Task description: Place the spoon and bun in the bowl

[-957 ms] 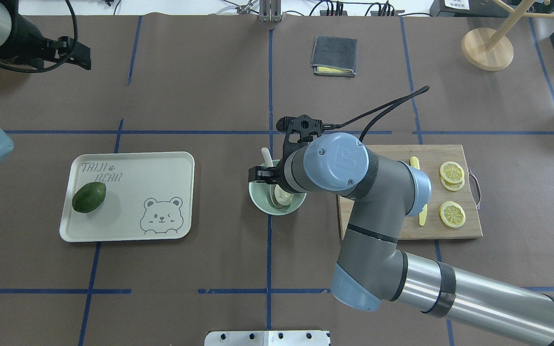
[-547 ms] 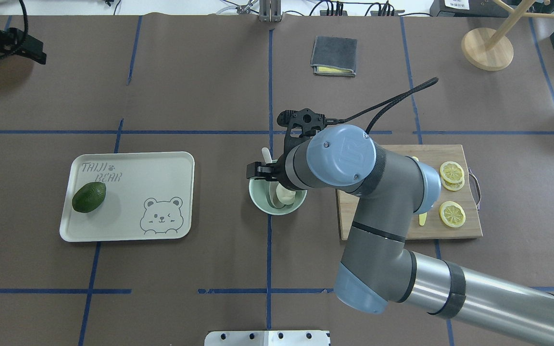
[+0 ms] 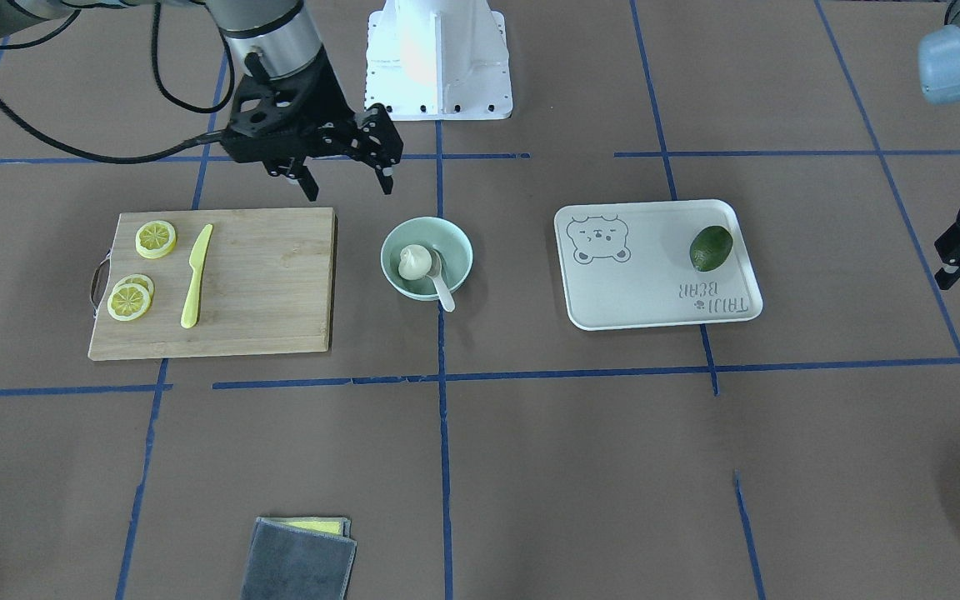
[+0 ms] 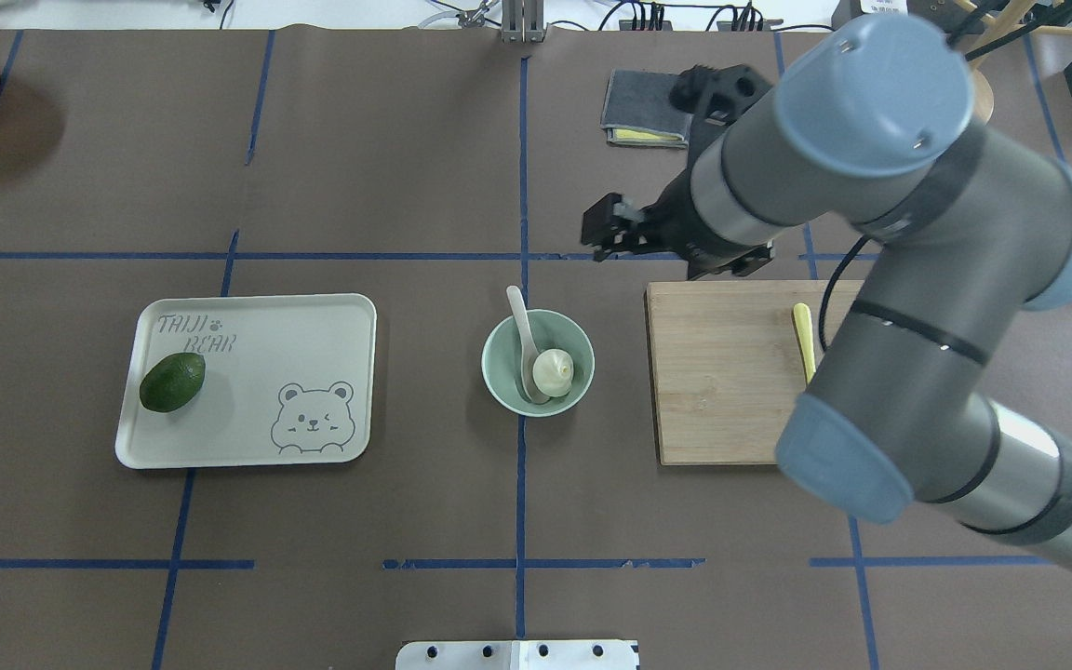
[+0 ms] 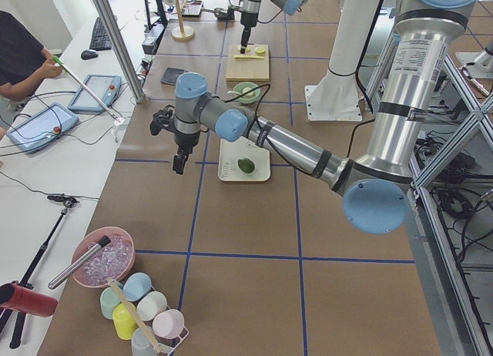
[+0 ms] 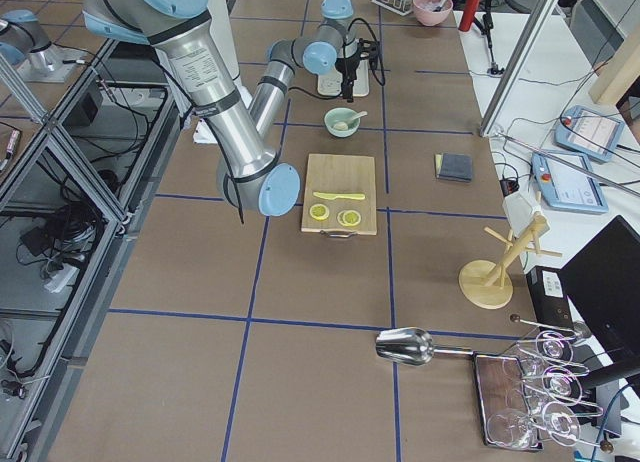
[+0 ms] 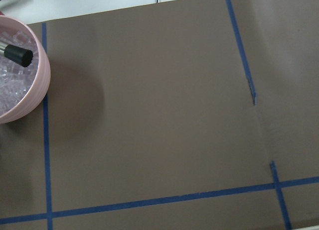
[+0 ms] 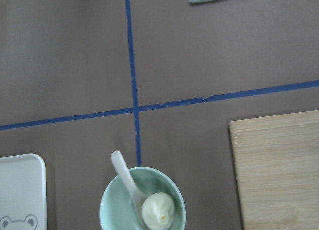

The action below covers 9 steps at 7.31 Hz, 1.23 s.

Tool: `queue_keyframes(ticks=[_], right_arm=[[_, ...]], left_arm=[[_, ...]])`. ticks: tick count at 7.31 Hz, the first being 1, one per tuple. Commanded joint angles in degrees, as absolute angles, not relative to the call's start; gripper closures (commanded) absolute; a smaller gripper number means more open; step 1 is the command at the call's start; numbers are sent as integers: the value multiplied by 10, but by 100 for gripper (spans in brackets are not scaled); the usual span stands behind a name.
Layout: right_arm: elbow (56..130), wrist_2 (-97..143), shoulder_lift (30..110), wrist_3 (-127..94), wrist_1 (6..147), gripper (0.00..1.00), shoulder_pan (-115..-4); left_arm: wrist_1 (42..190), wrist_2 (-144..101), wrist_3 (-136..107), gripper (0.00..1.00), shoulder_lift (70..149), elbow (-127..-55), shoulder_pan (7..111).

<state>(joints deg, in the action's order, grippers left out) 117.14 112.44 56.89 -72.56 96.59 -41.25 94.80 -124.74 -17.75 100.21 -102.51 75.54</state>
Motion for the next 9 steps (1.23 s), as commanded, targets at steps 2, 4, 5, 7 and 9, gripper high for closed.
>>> queue_keyframes(ticks=[2,4,5,7,9], right_arm=[[1207,1181,689,-521,979,0,-519],[1193,1222,758,-362,979,0,-605],[1180,1255,794,-295,978,0,-646],[1149,1281,854,-147,977,0,-716],[1091,1340,893,17,976,0,-816]], left_arm=[[948,-1312,-72,0,969,-985,804],[948,-1326,29,0,952,-942,836],[947,-1325,44,0,950,-933,855],[947,-1325,45,0,944,-918,877],[947,-1325,50,0,933,-915,879]])
